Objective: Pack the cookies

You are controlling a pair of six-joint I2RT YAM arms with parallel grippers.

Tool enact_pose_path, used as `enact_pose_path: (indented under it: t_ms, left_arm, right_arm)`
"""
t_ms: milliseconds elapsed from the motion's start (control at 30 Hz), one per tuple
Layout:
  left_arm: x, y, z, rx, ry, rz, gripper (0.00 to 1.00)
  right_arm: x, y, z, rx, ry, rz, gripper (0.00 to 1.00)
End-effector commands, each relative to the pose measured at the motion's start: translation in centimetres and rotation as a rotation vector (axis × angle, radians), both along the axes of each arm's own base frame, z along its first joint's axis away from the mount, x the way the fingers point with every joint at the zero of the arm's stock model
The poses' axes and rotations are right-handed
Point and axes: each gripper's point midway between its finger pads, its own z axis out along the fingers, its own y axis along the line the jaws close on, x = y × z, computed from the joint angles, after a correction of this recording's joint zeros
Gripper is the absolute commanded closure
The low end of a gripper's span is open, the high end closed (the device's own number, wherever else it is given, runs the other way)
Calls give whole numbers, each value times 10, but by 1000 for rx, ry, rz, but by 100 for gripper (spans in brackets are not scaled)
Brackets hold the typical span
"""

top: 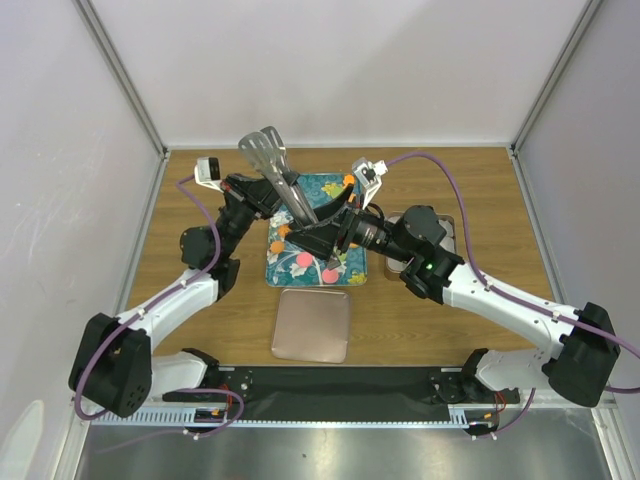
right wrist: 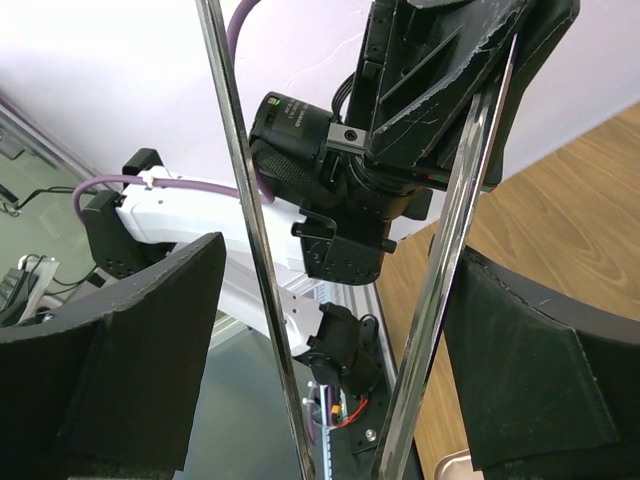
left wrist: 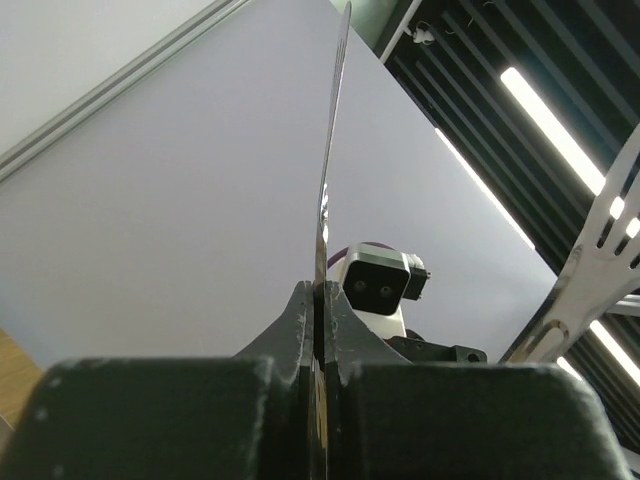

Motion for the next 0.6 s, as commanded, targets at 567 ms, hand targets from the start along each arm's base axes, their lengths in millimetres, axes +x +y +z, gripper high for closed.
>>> enact_pose_path:
  t_ms: [567]
  left_arm:
    - [-19,11,25,-38,-156,42,71]
  right_arm:
    - [0,-11,26,62,-78,-52,37]
